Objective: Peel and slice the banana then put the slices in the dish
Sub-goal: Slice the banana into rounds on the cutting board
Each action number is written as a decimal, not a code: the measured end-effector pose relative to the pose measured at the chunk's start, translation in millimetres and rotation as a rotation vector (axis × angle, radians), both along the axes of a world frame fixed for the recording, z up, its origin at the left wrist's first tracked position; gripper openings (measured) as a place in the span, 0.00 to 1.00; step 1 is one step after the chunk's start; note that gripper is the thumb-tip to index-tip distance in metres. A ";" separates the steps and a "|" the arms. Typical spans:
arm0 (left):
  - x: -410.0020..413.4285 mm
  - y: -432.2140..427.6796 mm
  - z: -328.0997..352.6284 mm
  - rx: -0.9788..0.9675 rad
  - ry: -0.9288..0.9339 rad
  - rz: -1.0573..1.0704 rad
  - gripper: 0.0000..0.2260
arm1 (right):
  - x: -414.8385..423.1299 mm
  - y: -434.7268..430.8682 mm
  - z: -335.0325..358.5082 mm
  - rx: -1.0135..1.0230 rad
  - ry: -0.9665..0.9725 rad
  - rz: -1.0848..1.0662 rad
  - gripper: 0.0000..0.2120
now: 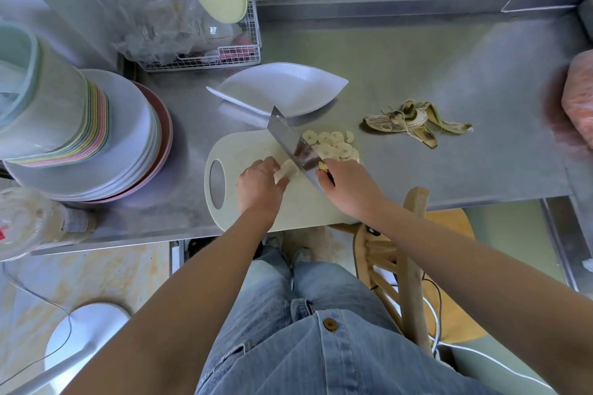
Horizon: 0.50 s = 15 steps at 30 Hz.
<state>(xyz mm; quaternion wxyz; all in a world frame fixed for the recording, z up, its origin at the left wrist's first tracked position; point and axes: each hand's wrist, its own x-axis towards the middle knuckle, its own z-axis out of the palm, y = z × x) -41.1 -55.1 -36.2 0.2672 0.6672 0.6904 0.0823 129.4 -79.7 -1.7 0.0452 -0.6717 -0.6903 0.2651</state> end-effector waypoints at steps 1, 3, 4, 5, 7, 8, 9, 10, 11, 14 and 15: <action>-0.3 0.2 -0.2 -0.002 0.003 -0.002 0.10 | 0.0 0.1 0.0 0.000 -0.001 0.001 0.13; -0.3 0.3 -0.8 -0.007 0.007 -0.007 0.10 | -0.3 0.1 0.0 -0.002 -0.010 0.009 0.13; -0.2 0.5 -0.9 -0.009 0.006 -0.009 0.10 | -0.4 0.2 0.0 -0.005 -0.015 0.014 0.13; 0.1 0.7 -1.0 -0.010 0.003 -0.010 0.09 | -0.5 0.4 0.4 -0.010 -0.022 0.018 0.14; 0.7 1.0 -0.5 -0.011 0.005 -0.012 0.09 | -0.5 1.1 2.0 -0.022 -0.036 0.028 0.17; 1.0 1.1 0.0 -0.012 0.010 -0.013 0.09 | -0.3 1.3 2.8 -0.030 -0.043 0.034 0.17; 1.3 1.1 0.3 -0.013 0.015 -0.013 0.09 | 0.1 1.6 3.1 -0.039 -0.051 0.040 0.17; 1.6 1.2 0.6 -0.017 0.017 -0.012 0.09 | 0.6 1.6 3.3 -0.047 -0.061 0.046 0.16; 2.0 1.3 0.7 -0.021 0.018 -0.010 0.09 | 1.1 1.4 3.4 -0.058 -0.071 0.052 0.15; 2.8 1.7 0.4 -0.031 0.018 -0.005 0.09 | 0.0 -0.4 1.6 -0.075 -0.106 0.061 0.13; 3.1 1.8 0.5 -0.035 0.017 -0.002 0.09 | -1.4 -1.1 0.4 -0.074 -0.118 0.061 0.11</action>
